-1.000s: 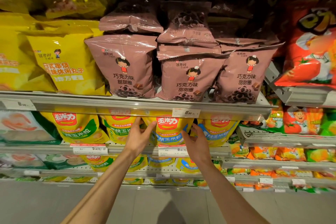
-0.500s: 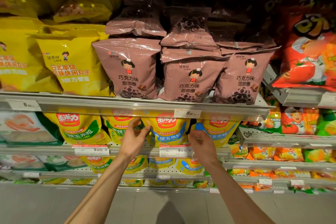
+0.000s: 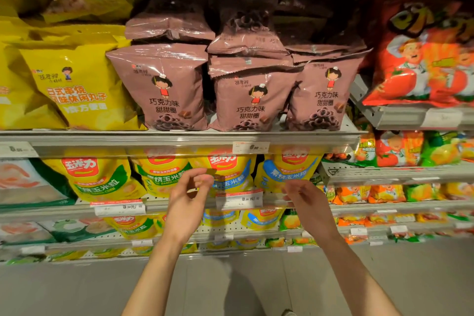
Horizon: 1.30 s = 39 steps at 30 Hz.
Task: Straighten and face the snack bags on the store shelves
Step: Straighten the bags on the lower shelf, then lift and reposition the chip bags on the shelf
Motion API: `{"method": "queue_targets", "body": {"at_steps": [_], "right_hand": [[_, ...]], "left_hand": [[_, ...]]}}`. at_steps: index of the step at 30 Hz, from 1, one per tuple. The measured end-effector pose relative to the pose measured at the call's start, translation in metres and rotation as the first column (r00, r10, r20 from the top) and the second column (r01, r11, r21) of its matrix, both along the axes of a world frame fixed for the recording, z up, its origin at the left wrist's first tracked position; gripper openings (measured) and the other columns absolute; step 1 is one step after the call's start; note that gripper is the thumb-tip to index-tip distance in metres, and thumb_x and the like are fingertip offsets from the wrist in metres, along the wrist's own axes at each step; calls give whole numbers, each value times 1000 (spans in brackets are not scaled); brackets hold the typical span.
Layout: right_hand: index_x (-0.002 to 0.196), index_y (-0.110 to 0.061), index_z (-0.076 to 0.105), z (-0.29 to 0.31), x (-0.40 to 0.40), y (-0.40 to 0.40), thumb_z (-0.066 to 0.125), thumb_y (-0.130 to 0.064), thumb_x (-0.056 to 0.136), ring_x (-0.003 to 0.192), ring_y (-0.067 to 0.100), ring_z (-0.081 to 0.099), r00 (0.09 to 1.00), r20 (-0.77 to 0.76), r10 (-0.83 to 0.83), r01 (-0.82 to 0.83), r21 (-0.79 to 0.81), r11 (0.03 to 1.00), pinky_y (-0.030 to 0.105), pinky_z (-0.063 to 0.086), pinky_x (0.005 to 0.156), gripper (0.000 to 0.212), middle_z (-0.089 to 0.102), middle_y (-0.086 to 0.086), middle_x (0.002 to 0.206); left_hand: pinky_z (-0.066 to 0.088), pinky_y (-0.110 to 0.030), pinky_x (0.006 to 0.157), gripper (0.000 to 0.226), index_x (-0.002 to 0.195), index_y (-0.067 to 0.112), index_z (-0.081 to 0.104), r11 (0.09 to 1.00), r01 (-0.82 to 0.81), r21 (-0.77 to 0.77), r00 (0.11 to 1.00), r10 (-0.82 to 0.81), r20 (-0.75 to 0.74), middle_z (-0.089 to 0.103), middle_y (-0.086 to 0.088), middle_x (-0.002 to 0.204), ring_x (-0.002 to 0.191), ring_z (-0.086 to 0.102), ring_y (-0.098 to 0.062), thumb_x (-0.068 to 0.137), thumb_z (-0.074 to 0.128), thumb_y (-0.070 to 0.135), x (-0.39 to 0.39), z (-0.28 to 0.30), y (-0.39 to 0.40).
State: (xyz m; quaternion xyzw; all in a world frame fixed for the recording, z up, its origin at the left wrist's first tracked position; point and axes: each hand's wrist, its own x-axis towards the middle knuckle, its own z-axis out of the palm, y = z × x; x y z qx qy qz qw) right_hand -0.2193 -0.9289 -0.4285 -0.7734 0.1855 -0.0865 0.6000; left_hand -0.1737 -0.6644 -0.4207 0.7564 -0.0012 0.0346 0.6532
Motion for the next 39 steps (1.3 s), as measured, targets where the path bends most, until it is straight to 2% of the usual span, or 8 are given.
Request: {"method": "queue_targets", "body": {"at_steps": [8, 12, 16, 21, 28, 32, 36, 39], "right_hand": [[102, -14, 71, 35, -38, -73, 63, -15, 98, 84, 13, 73, 995, 83, -55, 55, -1, 998, 13, 53, 68, 9, 77, 1, 96], [103, -13, 73, 51, -59, -127, 61, -15, 100, 82, 8, 73, 991, 124, -46, 49, -16, 999, 14, 52, 68, 12, 77, -3, 92], [99, -15, 74, 68, -82, -194, 62, -16, 99, 83, 3, 70, 986, 165, -26, 37, -63, 997, 8, 48, 68, 12, 77, -7, 87], [95, -20, 73, 83, -110, -281, 62, -9, 98, 81, 15, 71, 974, 225, -36, 51, -60, 997, 19, 54, 70, 16, 77, -8, 87], [98, -22, 74, 104, -129, -373, 64, -13, 97, 92, 15, 71, 960, 259, -104, 103, 17, 994, 32, 57, 84, 14, 77, -8, 93], [100, -24, 73, 112, -123, -411, 66, -21, 97, 97, 9, 71, 958, 251, -141, 135, 41, 990, 33, 56, 90, 9, 77, -13, 96], [100, -24, 73, 126, -114, -444, 67, -24, 95, 96, 7, 70, 948, 271, -167, 166, 28, 986, 31, 55, 89, 8, 76, -11, 97], [101, -21, 72, 142, -105, -471, 65, -19, 97, 92, 6, 70, 942, 290, -168, 174, 5, 985, 24, 55, 85, 8, 76, -3, 96]], "left_hand": [[53, -31, 89, 11, 102, 32, 70, 995, -3, -100, 1000, 2, -9, 74, 1, 96, 96, 70, -15, 95, 72, 24, -40, 25, -71], [53, -37, 92, 12, 106, 20, 69, 991, 14, -136, 1000, -12, 16, 75, -7, 93, 92, 71, -16, 97, 66, 12, -55, 46, -131], [55, -40, 85, 23, 104, 22, 69, 993, 35, -110, 995, -24, 99, 75, -6, 93, 87, 71, -15, 89, 72, 39, -75, 60, -200], [57, -31, 86, 8, 104, 21, 68, 996, 63, -68, 991, -54, 120, 77, 0, 91, 93, 73, -23, 98, 68, 16, -100, 70, -291], [57, -51, 90, 30, 104, 43, 69, 987, 160, 17, 969, -161, 190, 76, -1, 96, 97, 71, -20, 81, 63, 61, -113, 109, -376], [55, -40, 88, 35, 107, 33, 69, 975, 218, -31, 957, -208, 201, 70, -17, 93, 87, 69, -24, 80, 66, 56, -97, 132, -416], [52, -24, 78, 24, 110, 20, 68, 964, 263, -26, 946, -253, 202, 75, 4, 88, 83, 71, -8, 90, 69, 32, -75, 147, -458], [55, -30, 82, 21, 105, 30, 71, 961, 263, -81, 951, -244, 191, 77, 0, 96, 92, 73, -14, 85, 73, 38, -55, 151, -489]]}}
